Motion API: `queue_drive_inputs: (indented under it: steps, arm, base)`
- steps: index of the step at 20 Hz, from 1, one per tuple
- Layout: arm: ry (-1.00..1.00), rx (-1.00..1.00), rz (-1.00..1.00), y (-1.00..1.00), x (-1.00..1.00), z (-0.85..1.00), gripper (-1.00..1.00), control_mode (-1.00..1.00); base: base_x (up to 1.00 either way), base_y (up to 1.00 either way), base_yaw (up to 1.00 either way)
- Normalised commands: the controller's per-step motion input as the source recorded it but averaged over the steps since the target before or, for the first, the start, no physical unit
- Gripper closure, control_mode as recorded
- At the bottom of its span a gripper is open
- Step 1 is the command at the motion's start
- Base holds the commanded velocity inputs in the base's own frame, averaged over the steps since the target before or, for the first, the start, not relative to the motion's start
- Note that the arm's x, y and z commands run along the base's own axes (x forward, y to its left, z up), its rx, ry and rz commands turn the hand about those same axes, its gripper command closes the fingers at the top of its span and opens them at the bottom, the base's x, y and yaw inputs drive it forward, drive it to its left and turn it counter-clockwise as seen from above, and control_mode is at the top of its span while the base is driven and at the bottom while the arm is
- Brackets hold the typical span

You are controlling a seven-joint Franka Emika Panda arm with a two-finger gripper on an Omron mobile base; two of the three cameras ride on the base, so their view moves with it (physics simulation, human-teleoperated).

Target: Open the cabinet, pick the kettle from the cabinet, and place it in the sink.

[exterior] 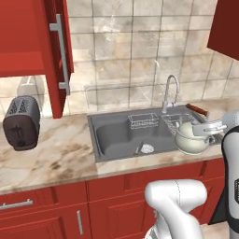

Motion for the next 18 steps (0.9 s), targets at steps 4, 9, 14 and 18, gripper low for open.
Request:
queue_drive_inputs:
  steps: [4, 9, 14, 18]
  arm:
    - [0.00, 0.00, 0.00, 0.00, 0.00, 0.00, 1.00, 1.00]
    - [0.00, 0.00, 0.00, 0.00, 0.00, 0.00, 1.00, 1.00]
    - [0.00, 0.00, 0.00, 0.00, 0.00, 0.00, 1.00, 1.00]
    - [0.00, 0.00, 0.00, 0.00, 0.00, 0.00, 1.00, 1.00]
  base:
    - [0.24, -0.23, 0.20]
    - [0.29, -0.25, 0.20]
    - [0.44, -0.28, 0.16]
    - [0.39, -0.29, 0.15]
